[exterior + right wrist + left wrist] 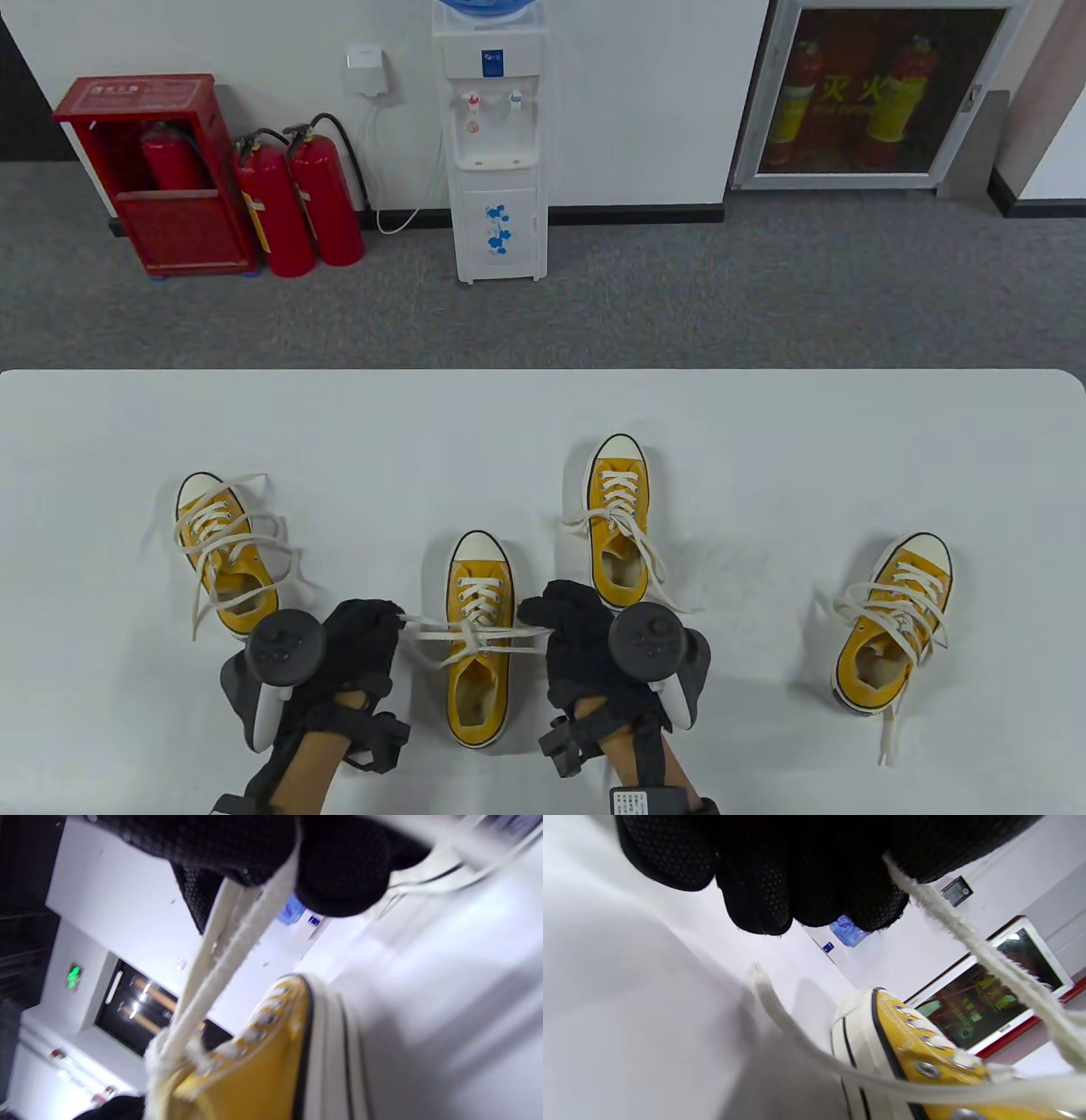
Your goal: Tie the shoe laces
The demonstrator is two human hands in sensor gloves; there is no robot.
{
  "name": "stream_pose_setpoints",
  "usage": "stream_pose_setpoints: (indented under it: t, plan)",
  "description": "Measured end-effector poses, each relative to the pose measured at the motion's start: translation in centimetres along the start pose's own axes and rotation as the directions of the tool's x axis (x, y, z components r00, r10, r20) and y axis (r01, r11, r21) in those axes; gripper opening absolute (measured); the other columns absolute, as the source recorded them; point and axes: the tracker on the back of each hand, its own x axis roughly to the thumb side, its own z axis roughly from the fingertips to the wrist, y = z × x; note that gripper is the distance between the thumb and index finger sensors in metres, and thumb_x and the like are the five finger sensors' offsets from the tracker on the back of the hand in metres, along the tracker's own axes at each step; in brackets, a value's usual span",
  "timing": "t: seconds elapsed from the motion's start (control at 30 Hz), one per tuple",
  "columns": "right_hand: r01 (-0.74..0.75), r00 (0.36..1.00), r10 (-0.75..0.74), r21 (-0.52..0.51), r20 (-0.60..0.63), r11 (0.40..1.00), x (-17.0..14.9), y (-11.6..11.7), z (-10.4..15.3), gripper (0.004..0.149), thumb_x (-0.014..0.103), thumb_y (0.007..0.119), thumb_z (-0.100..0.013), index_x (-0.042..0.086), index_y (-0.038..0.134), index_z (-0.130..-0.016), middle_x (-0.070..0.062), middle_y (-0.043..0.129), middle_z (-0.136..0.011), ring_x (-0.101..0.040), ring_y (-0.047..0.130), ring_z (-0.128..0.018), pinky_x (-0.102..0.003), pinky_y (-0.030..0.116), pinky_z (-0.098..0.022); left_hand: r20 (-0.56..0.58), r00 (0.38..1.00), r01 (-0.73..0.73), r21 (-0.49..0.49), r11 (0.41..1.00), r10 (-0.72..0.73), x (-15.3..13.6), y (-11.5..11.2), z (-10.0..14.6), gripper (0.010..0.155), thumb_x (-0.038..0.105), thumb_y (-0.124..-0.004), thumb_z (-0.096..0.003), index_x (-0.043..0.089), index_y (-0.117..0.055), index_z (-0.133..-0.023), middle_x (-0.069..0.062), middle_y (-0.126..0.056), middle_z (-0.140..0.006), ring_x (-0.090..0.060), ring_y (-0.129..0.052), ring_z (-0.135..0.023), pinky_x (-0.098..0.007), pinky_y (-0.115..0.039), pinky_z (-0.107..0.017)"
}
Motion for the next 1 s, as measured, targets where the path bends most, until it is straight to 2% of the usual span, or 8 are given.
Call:
stream_pose_setpoints:
  t: [0.3, 0.53, 0.77, 1.0]
  plan:
    - [-0.088, 0.995, 0.085, -0.046, -0.048, 0.995, -1.3, -1.3, -0.6, 0.043, 0.011, 0.078, -0.041, 0.018, 0.093, -0.081, -0.006, 0.074, -0.095, -0.024, 0.091, -0.052, -0.057, 0.065, -0.06, -0.08, 0.996, -0.035, 0.004, 0.999, 0.035, -1.4, 0.7, -0.6, 0.039, 0.049, -0.077, -0.0483, 0.027, -0.093, -0.078, -0.004, -0.094, -0.086, -0.032, -0.1, -0.067, -0.058, -0.077, -0.057]
    - [-0.112, 0.993, 0.11, -0.043, -0.047, 0.993, -1.3, -1.2, -0.5, 0.043, 0.012, 0.078, -0.042, 0.017, 0.093, -0.081, -0.006, 0.074, -0.095, -0.023, 0.09, -0.054, -0.056, 0.065, -0.061, -0.07, 0.998, -0.006, 0.008, 1.0, 0.006, -1.3, 0.7, -0.6, 0.04, 0.049, -0.078, -0.0483, 0.028, -0.092, -0.079, -0.004, -0.094, -0.087, -0.032, -0.1, -0.068, -0.058, -0.077, -0.058]
    - [-0.118, 0.993, 0.116, -0.049, -0.034, 0.992, -1.3, -1.2, -0.5, 0.042, 0.017, 0.078, -0.044, 0.017, 0.09, -0.084, -0.007, 0.072, -0.097, -0.023, 0.09, -0.062, -0.058, 0.064, -0.063, -0.032, 0.999, 0.022, 0.016, 1.0, -0.021, -0.7, 0.5, -0.3, 0.045, 0.05, -0.077, -0.0486, 0.027, -0.089, -0.086, -0.006, -0.091, -0.092, -0.033, -0.099, -0.071, -0.059, -0.075, -0.059]
    - [-0.129, 0.992, 0.129, -0.046, 0.003, 0.991, -0.9, -0.9, -0.3, 0.045, 0.023, 0.079, -0.045, 0.017, 0.085, -0.089, -0.008, 0.068, -0.1, -0.029, 0.085, -0.078, -0.061, 0.058, -0.066, 0.067, 0.992, 0.101, 0.033, 0.994, -0.103, 0.8, 0.3, 0.4, 0.057, 0.054, -0.075, -0.0487, 0.027, -0.076, -0.099, -0.008, -0.078, -0.104, -0.037, -0.09, -0.084, -0.064, -0.065, -0.067]
